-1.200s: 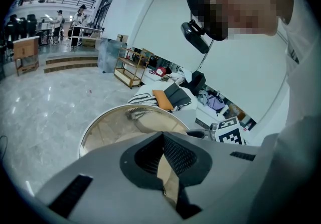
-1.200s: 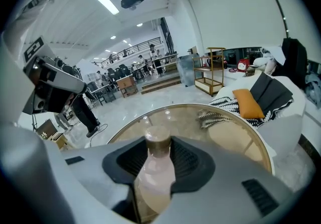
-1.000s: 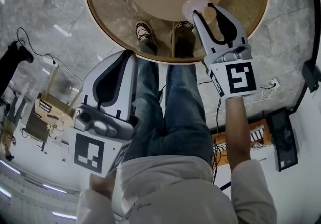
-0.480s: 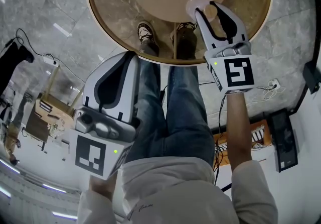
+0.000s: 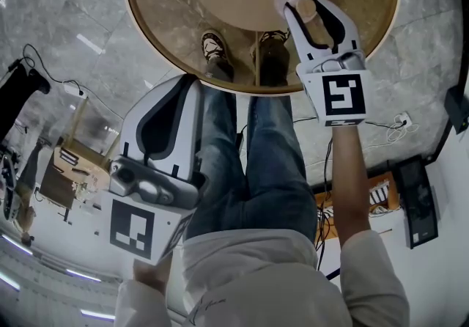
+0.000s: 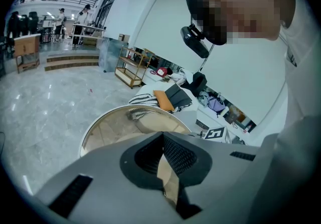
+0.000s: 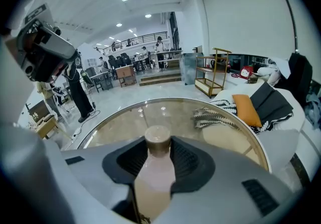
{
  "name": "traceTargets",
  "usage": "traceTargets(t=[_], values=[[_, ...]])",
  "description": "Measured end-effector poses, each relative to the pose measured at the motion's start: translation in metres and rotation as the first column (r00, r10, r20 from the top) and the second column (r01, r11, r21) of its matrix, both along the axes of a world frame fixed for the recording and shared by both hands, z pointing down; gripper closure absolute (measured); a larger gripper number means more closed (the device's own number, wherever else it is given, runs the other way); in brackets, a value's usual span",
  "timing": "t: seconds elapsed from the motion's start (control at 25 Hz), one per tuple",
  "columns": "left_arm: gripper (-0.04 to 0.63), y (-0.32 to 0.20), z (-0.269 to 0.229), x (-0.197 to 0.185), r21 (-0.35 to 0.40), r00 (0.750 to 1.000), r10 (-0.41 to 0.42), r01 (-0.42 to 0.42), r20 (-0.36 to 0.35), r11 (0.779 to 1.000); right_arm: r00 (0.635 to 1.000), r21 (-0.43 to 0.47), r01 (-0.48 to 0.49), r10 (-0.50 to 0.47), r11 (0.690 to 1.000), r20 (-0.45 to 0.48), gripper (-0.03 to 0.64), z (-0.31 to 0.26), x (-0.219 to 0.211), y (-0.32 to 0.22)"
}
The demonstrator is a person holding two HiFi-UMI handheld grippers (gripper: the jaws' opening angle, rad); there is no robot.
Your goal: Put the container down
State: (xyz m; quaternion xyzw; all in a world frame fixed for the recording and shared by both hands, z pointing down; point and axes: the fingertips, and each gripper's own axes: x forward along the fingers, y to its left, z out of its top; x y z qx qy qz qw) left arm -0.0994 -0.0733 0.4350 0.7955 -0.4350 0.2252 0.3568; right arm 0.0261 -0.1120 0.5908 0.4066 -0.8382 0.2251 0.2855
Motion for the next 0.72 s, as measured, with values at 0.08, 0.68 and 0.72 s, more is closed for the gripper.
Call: traceTargets(t=[0.08, 0.68, 0.72], values=[[0.577, 0.000, 0.001, -0.002, -0.003, 1.000, 0.000, 0.000, 0.000, 1.000, 1.000, 0.005, -0.003, 0.003, 1.000, -0.008, 0.469, 0.002, 0.000, -0.001], [0.577, 0.001, 0.005, -0.004, -0.013, 1.000, -0.008, 0.008, -0.007, 1.000, 1.000, 0.041, 0.005, -0.004, 0.999, -0.028, 0.469, 0.011, -0.004, -0.007], [0.577, 0.001, 0.006, -0.002, -0.015, 1.000, -0.006, 0.005, -0.009, 1.000, 1.000, 0.044, 0.006, -0.005, 0.999, -0.030, 0.468, 0.011, -0.003, -0.007]])
